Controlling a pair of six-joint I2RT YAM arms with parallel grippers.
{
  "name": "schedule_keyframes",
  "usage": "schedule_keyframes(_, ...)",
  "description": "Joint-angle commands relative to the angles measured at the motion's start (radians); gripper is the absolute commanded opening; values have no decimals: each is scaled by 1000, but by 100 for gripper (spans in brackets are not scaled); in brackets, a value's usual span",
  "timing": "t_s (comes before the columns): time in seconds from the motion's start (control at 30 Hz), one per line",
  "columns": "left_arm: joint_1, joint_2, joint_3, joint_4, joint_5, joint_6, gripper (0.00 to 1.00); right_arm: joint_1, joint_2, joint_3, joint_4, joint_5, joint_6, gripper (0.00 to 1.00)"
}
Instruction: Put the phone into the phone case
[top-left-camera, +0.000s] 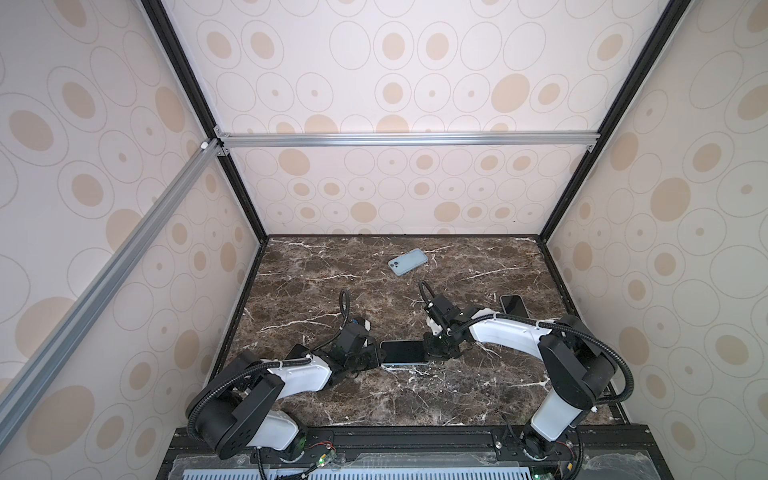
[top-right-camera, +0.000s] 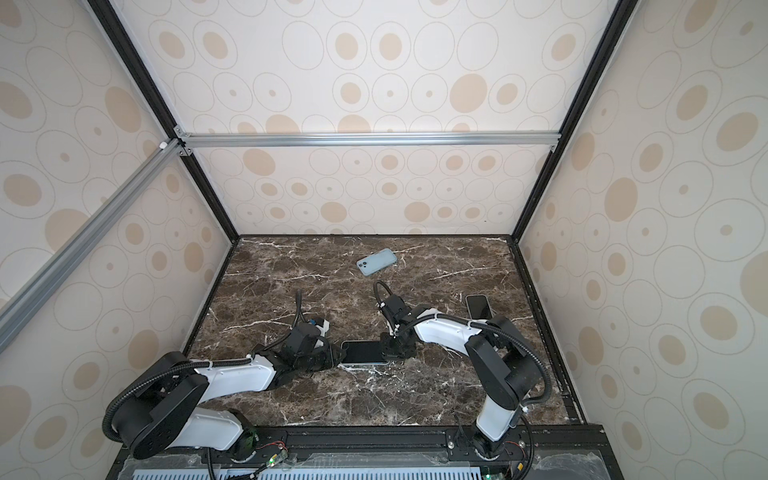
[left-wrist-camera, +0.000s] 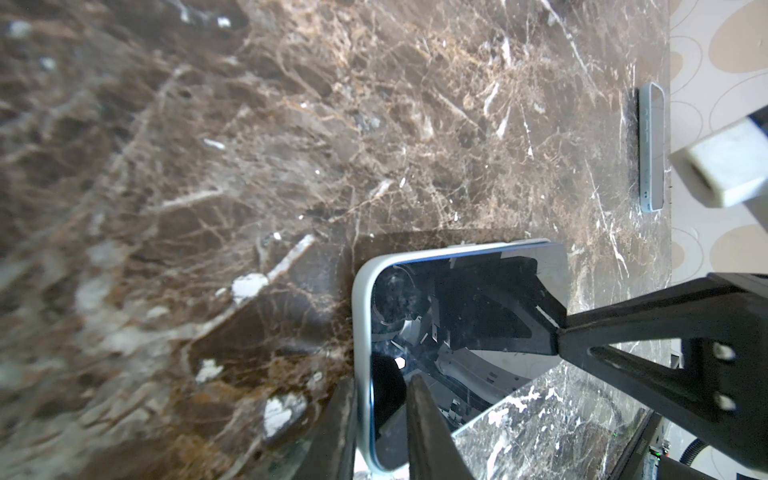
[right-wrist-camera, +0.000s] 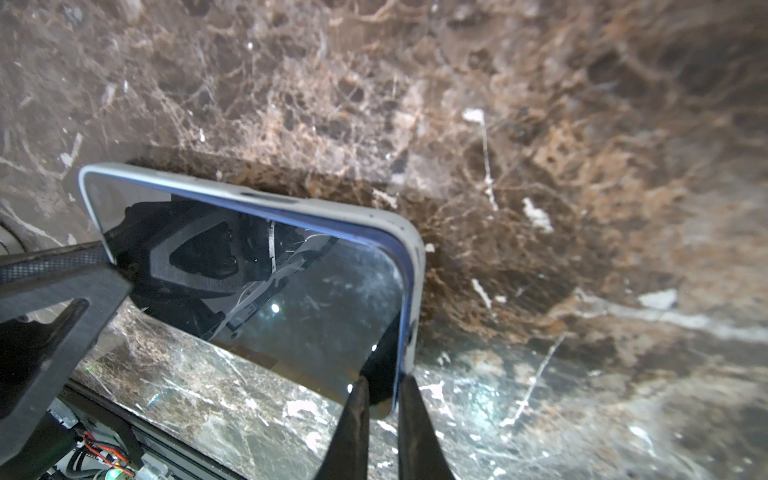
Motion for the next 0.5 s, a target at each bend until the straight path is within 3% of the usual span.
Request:
schedule_keyframes(0.0, -26, 0, -19, -27, 45, -23, 22, 74, 297, -138, 86, 77, -38, 13)
schedule_keyframes(0.47, -37, 10, -24, -17, 22, -52, 22, 75, 414, -148, 132, 61, -69, 10)
